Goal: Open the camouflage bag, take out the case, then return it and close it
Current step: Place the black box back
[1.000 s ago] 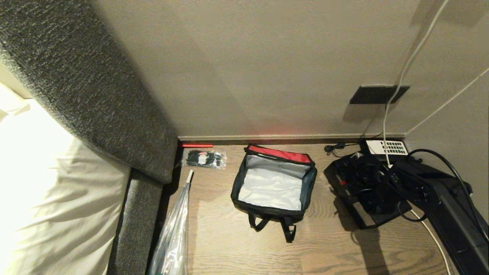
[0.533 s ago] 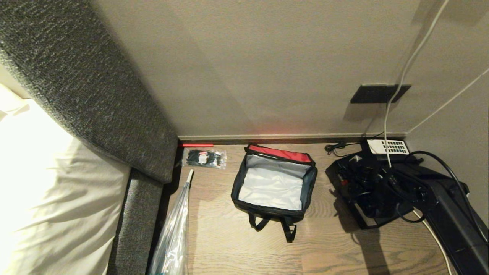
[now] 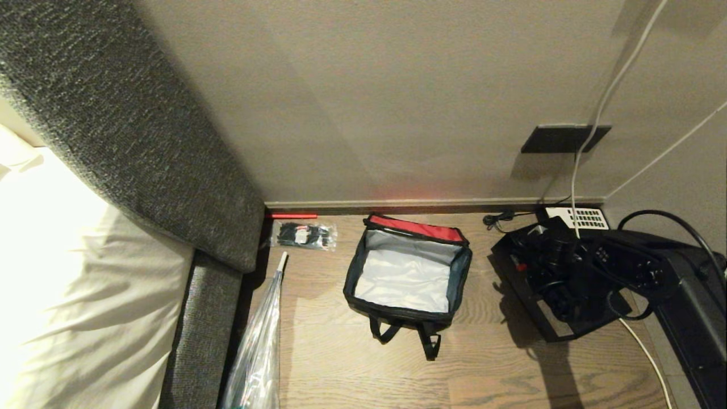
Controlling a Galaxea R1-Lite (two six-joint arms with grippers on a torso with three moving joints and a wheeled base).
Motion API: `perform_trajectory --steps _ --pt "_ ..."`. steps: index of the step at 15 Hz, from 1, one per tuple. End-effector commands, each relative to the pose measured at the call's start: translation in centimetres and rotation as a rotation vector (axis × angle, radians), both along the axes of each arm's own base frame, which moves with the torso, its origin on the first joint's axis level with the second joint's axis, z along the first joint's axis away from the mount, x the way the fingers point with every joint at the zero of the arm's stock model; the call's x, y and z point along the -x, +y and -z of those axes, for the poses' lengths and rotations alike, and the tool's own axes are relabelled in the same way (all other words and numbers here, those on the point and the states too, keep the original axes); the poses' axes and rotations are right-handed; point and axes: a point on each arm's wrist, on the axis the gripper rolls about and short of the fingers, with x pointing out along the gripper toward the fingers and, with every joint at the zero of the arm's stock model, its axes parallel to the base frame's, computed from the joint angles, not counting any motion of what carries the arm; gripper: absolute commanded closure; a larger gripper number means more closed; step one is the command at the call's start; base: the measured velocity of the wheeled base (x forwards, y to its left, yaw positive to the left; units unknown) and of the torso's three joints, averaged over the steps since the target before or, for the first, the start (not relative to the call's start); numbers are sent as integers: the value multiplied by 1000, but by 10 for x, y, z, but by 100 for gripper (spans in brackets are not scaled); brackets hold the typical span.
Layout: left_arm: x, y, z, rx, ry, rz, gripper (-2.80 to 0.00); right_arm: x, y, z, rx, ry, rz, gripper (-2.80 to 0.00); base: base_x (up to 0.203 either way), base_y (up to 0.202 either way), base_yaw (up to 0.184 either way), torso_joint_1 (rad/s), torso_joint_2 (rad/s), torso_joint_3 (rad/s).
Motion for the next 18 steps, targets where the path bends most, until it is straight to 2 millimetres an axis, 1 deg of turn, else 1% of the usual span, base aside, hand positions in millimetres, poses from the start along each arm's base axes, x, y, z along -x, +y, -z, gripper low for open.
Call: perform_trajectory --steps 1,3,4,5,6,8,10,12,14,16,18 --pt "0 0 1 0 1 -1 0 15 0 -63 2 -56 8 0 0 0 0 0 0 0" --pt "0 0 1 0 1 -1 0 33 -1 -104 -2 -65 -9 0 0 0 0 0 0 0" --pt "0 0 1 0 1 -1 0 42 0 -126 -4 -79 -44 0 0 0 0 0 0 0" --pt "0 0 1 0 1 -1 0 53 1 -147 -7 -92 -108 0 0 0 0 0 0 0" --pt "0 0 1 0 0 -1 0 64 3 -162 -10 -95 -206 0 0 0 0 0 0 0" --pt "0 0 1 0 0 -1 0 85 9 -182 -22 -77 -436 0 0 0 0 0 0 0" --pt "0 0 1 0 1 -1 0 100 20 -198 -18 -59 -550 0 0 0 0 0 0 0" --pt "0 0 1 0 1 -1 0 108 49 -209 -9 -59 -648 0 0 0 0 0 0 0" --pt "0 0 1 0 1 -1 0 115 72 -216 -12 -60 -716 0 0 0 0 0 0 0" --pt "0 0 1 0 1 -1 0 120 96 -219 -14 -68 -783 0 0 0 0 0 0 0" --pt "0 0 0 0 0 -1 0 124 127 -218 -26 -77 -869 0 0 0 0 0 0 0"
